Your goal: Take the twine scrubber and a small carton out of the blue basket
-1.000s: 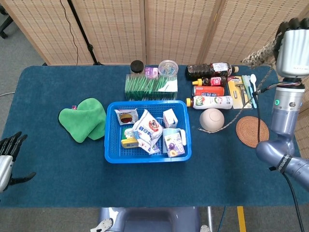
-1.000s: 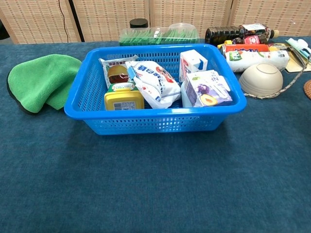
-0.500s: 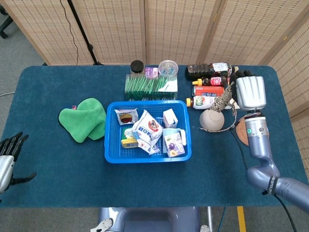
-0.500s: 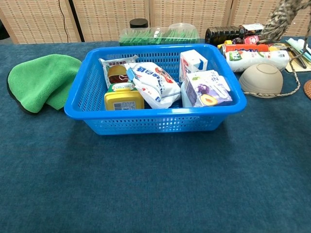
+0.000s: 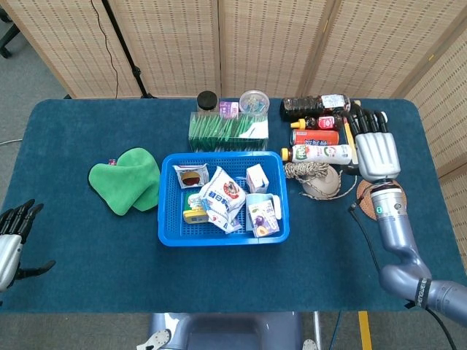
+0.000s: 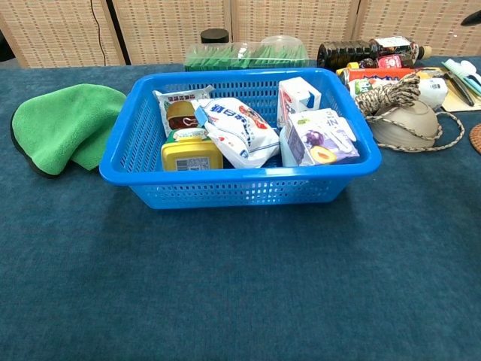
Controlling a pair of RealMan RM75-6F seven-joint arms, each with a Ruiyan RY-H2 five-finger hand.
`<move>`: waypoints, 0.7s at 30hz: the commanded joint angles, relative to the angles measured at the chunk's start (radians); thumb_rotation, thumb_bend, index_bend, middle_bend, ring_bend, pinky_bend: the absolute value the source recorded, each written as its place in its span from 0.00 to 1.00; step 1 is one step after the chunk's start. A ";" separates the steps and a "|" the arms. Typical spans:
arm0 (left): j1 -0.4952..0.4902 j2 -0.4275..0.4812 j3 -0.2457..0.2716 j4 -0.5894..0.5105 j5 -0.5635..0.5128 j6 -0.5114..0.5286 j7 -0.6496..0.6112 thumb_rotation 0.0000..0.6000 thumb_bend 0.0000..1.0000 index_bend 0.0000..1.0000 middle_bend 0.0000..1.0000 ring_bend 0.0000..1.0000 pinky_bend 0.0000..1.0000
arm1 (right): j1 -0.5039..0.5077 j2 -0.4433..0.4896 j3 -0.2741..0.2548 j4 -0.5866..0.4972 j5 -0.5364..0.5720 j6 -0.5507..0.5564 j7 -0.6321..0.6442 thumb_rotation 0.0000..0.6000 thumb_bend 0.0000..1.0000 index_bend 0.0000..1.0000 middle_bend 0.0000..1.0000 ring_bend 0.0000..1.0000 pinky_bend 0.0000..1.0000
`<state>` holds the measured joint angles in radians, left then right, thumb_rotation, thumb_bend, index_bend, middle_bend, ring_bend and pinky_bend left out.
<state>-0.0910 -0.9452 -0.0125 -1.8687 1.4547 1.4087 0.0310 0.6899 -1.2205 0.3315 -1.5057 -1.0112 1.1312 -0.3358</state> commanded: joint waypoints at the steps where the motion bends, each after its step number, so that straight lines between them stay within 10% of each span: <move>1: 0.000 0.001 0.001 0.000 0.001 0.000 -0.001 1.00 0.00 0.00 0.00 0.00 0.00 | -0.024 0.048 0.018 -0.080 -0.030 0.014 0.072 1.00 0.00 0.00 0.00 0.00 0.00; 11: -0.003 -0.001 0.003 -0.002 0.003 -0.005 0.007 1.00 0.00 0.00 0.00 0.00 0.00 | -0.014 0.172 -0.012 -0.258 -0.264 -0.076 0.226 1.00 0.00 0.00 0.00 0.00 0.00; 21: -0.004 -0.001 0.003 0.001 0.002 -0.005 0.005 1.00 0.00 0.00 0.00 0.00 0.00 | 0.109 0.083 -0.025 -0.289 -0.184 -0.220 0.134 1.00 0.00 0.00 0.00 0.00 0.00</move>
<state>-0.0945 -0.9463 -0.0098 -1.8678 1.4564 1.4034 0.0363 0.7771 -1.1087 0.3068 -1.7972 -1.2222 0.9281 -0.1749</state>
